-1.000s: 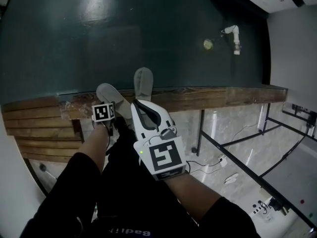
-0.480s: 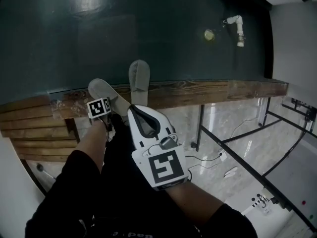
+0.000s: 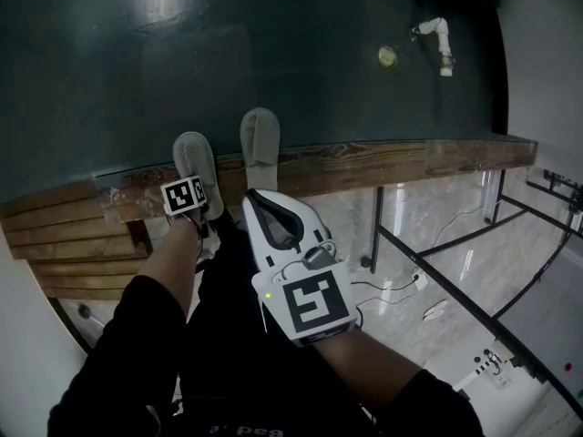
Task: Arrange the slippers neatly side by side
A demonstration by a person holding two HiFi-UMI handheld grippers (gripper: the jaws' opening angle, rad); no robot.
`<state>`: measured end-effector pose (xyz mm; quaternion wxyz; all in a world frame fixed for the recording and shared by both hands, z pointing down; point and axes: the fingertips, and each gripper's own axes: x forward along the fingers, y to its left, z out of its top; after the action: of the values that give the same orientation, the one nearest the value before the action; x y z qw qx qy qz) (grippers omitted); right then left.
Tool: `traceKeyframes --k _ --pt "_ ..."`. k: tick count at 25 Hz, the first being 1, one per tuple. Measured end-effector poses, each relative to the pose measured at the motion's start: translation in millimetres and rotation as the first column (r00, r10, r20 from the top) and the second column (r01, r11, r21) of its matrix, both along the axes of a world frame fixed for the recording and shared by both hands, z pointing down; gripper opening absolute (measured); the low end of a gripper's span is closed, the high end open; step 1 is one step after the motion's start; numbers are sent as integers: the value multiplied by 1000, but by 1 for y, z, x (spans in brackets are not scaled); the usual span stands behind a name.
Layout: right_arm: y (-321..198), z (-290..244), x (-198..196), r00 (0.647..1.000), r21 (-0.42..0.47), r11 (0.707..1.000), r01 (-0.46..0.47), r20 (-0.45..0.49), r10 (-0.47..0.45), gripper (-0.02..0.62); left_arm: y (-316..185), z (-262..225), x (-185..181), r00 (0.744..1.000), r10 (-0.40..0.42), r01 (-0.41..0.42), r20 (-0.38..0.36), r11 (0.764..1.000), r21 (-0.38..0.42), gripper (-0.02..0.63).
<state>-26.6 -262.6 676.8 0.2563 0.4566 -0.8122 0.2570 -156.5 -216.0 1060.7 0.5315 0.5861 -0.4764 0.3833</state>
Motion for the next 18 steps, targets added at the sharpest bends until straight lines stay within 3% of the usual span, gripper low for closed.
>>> traceKeyframes --k 11,18 --pt "-1 4 27 998 -11 998 -60 2 60 -2 -31 -4 49 999 -1 2 -35 1000 31 11" --pt "2 0 53 995 -4 995 -102 -13 102 -2 -47 -1 59 999 11 -10 -30 999 36 11"
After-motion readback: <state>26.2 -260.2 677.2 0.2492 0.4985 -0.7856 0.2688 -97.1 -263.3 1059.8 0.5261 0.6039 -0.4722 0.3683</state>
